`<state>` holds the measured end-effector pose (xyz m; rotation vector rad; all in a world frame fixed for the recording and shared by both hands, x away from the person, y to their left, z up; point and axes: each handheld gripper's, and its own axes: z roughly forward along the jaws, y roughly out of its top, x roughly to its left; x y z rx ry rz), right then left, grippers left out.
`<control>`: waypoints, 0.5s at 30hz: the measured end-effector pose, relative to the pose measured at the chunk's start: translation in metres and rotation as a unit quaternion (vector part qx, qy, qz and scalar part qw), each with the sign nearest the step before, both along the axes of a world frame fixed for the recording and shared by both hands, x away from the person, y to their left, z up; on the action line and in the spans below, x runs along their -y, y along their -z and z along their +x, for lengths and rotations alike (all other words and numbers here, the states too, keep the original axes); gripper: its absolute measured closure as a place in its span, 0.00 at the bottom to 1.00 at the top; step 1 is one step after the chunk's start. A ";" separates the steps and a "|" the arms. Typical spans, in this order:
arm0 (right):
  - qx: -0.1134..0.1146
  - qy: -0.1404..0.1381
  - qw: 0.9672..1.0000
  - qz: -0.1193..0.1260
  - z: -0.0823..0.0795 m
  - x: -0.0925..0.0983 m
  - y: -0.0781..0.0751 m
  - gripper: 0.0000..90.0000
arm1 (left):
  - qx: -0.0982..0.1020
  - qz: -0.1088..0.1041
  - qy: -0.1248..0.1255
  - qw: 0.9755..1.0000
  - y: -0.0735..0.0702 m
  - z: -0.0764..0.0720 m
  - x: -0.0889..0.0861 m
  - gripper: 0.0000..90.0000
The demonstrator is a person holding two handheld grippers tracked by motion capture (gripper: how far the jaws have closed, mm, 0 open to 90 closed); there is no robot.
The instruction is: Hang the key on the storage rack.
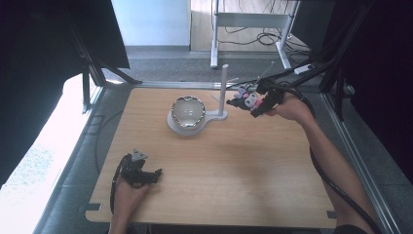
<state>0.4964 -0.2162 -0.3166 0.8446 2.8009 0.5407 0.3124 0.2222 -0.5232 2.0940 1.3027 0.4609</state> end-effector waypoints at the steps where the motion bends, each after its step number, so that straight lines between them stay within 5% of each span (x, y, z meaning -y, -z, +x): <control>1: 0.002 0.004 1.000 0.000 0.002 0.001 -0.001 0.50 | 0.000 0.000 0.000 1.000 0.000 0.000 0.000 0.03; 15: 0.031 0.045 0.998 0.007 0.030 0.005 -0.024 0.50 | -0.002 0.001 0.001 1.000 0.000 0.000 0.000 0.03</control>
